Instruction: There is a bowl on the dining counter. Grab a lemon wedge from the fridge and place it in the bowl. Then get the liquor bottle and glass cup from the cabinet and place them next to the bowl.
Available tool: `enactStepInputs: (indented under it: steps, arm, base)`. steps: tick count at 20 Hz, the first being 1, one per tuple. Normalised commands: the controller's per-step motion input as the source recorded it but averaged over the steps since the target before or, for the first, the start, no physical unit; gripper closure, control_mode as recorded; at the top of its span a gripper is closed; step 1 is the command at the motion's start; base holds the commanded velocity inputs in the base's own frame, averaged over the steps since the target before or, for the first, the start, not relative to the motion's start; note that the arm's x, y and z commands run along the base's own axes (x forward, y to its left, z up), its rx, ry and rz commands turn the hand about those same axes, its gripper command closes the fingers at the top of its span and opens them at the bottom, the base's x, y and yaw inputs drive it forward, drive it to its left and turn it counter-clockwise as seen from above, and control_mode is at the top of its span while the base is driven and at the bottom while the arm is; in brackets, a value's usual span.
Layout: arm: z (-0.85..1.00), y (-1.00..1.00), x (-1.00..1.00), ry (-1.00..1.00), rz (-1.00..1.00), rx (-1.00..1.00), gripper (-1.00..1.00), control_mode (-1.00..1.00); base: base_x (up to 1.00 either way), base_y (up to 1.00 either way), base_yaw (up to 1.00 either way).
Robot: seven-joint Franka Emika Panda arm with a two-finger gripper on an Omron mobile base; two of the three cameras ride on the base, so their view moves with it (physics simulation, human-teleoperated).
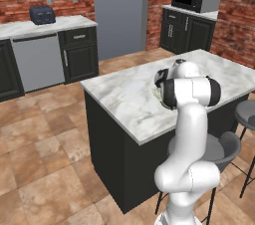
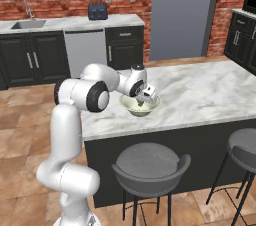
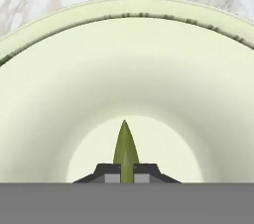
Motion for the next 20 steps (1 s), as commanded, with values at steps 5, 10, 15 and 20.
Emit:
enactStepInputs:
  steps: [5, 10, 15, 20]
  arm:
    - [-0.16, -0.01, 0.19, 0.0, -0.02, 0.0, 1.0, -1.0]
    - [-0.13, -0.03, 0.19, 0.0, -0.02, 0.0, 1.0, -1.0]
    - [-0.13, -0.04, 0.17, 0.0, -0.01, 0.0, 1.0, -1.0]
    - [-0.02, -0.01, 0.0, 0.0, -0.01, 0.0, -1.0, -1.0]
  base:
    - [0.0, 0.0, 0.0]
    - [0.0, 0.0, 0.0]
    - [0.0, 0.0, 0.0]
    - [0.0, 0.0, 0.0]
